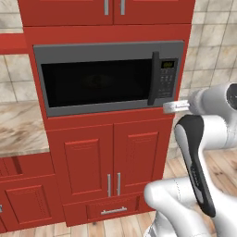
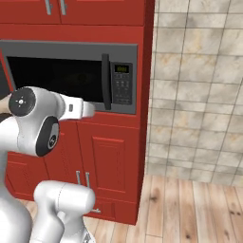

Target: The microwave is finished heating the shrimp and broccoli. Take the bowl containing the food and place it on the dining counter.

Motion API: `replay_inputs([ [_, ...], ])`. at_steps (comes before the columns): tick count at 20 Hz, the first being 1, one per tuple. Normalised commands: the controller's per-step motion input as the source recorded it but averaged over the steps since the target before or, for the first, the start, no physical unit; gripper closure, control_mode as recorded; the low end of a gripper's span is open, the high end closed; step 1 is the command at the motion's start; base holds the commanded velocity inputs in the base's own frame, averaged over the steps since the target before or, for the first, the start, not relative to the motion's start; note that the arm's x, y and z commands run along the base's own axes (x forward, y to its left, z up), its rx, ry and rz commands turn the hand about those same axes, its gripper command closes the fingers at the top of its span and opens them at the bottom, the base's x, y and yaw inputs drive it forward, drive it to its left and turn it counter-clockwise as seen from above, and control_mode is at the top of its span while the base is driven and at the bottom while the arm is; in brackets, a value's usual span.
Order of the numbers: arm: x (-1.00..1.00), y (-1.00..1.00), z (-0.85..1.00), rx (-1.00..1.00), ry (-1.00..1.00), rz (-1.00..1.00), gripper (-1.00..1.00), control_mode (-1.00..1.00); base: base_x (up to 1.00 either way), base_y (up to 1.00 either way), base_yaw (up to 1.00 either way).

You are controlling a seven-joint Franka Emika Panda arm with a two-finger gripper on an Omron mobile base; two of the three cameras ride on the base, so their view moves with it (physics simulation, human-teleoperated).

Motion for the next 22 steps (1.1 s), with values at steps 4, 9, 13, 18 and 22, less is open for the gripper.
replay_inputs([
  [4, 0.18, -0.22, 0.03, 0.00, -0.21, 0.00, -1.00, -1.00, 0.00, 0.00, 0.00],
  [9, 0.44, -0.23, 0.12, 0.00, -0.15, 0.00, -1.00, -1.00, 0.00, 0.00, 0.00],
  [13, 0.50, -0.12, 0.18, 0.00, -0.14, 0.00, -1.00, -1.00, 0.00, 0.00, 0.00],
  [18, 0.59, 0.00, 0.08, 0.00, -0.08, 0.00, -1.00, -1.00, 0.00, 0.00, 0.00],
  [22, 0.65, 0.00, 0.00, 0.00, 0.00, 0.00, -1.00, -1.00, 0.00, 0.00, 0.00],
])
